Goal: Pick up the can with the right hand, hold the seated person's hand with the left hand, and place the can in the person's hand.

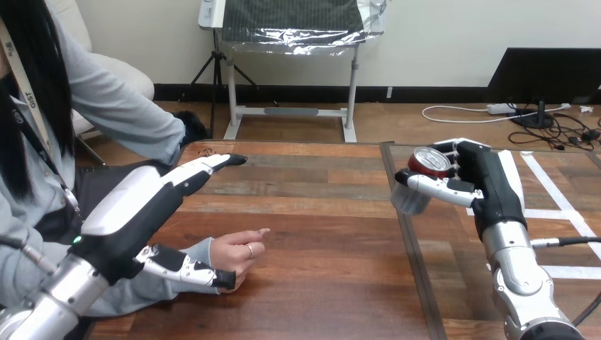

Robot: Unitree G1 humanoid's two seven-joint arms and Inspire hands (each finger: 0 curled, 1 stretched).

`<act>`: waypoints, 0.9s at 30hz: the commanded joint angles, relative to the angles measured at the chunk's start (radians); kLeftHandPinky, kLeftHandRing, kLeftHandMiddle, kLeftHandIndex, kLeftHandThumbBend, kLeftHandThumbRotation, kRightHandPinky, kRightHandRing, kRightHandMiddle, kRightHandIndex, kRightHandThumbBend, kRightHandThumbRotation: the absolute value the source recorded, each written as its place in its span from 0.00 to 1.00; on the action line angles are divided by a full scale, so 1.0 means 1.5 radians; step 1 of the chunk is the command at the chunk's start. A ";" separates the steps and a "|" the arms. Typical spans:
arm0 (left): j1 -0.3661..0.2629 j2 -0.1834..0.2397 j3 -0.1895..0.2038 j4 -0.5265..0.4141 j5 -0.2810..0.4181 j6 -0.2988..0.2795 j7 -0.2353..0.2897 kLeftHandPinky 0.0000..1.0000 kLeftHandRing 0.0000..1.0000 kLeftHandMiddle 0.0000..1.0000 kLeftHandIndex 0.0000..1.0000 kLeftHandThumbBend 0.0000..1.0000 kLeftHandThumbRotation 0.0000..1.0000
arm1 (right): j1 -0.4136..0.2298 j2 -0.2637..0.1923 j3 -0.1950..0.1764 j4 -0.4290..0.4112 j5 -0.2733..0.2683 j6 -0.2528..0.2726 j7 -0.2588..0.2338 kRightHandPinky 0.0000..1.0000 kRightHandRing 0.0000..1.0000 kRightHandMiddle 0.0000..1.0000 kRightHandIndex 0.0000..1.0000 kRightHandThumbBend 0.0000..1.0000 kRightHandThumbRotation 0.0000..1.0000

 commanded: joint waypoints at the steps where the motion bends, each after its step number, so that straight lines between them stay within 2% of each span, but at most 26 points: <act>1: -0.061 0.024 -0.018 0.017 0.009 0.008 0.010 0.81 0.88 0.88 0.87 1.00 0.17 | -0.053 0.002 -0.004 -0.049 0.017 -0.032 0.008 0.36 0.41 0.48 0.51 0.73 0.00; 7: -0.077 0.035 -0.035 0.020 0.019 0.037 -0.001 0.80 0.87 0.87 0.86 1.00 0.16 | -0.048 0.002 -0.003 -0.059 0.018 -0.040 0.015 0.35 0.41 0.48 0.51 0.73 0.00; 14: -0.094 0.048 -0.056 0.031 0.030 0.054 -0.007 0.80 0.86 0.87 0.86 1.00 0.13 | -0.043 0.001 -0.002 -0.074 0.020 -0.049 0.020 0.35 0.41 0.47 0.51 0.73 0.00; 27: -0.138 0.065 -0.095 0.096 0.056 0.065 -0.006 0.78 0.85 0.86 0.84 1.00 0.12 | -0.028 0.002 -0.003 -0.114 0.035 -0.052 0.040 0.35 0.41 0.47 0.50 0.71 0.00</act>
